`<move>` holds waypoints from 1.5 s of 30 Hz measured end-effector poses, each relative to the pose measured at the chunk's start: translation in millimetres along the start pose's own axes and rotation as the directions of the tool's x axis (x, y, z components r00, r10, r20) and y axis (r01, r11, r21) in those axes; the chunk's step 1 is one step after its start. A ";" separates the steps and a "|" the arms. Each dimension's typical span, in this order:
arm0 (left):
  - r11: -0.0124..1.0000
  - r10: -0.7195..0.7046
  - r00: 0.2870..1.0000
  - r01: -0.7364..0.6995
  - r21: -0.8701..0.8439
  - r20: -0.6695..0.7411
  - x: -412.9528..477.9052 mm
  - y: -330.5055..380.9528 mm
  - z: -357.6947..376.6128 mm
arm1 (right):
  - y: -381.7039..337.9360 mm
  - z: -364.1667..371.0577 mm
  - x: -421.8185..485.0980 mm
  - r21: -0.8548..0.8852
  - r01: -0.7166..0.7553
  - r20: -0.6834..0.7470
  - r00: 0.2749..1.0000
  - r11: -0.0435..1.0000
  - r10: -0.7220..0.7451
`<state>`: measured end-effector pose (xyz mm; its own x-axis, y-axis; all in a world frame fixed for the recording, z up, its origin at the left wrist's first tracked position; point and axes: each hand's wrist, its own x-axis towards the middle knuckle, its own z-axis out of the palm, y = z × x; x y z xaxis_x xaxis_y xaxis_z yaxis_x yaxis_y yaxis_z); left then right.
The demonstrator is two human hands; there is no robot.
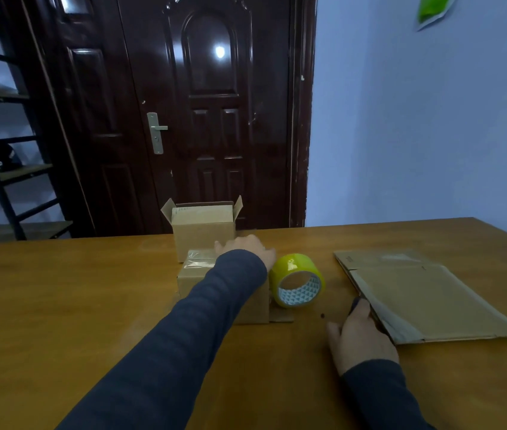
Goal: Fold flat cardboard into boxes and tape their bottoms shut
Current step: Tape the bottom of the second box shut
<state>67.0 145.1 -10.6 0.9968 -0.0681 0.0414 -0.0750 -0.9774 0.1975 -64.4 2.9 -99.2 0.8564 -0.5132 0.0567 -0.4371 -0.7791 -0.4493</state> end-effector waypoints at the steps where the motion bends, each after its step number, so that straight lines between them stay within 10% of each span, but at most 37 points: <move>1: 0.999 -0.033 0.999 0.032 0.042 0.022 0.0 4.4 2.1 | 0.6 0.0 -0.3 0.005 0.007 0.011 1.000 1.000 -0.007; 11: 0.947 -0.250 0.957 0.211 0.242 0.147 6.3 28.6 9.6 | 2.9 1.6 -2.7 0.050 0.048 -0.038 0.998 0.998 -0.046; 21: 0.901 -0.300 0.948 0.245 0.358 0.105 3.7 57.7 19.4 | 16.1 -0.9 -0.8 0.559 0.087 -0.094 0.995 0.825 -0.042; 35: 0.903 -0.245 0.964 0.188 0.387 0.103 0.7 52.5 17.3 | 17.0 0.2 2.2 0.717 0.012 0.003 1.000 0.697 -0.020; 45: 0.974 0.047 0.977 -0.090 0.206 0.206 -3.8 -3.0 -13.5 | 9.5 1.5 3.4 0.836 -0.036 0.063 0.998 0.547 -0.029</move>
<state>63.1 150.9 1.9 0.9763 -0.1534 -0.1526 -0.1572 -0.9875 -0.0130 -65.2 -5.6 -104.6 0.8844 -0.4665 0.0139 -0.0404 -0.1063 -0.9935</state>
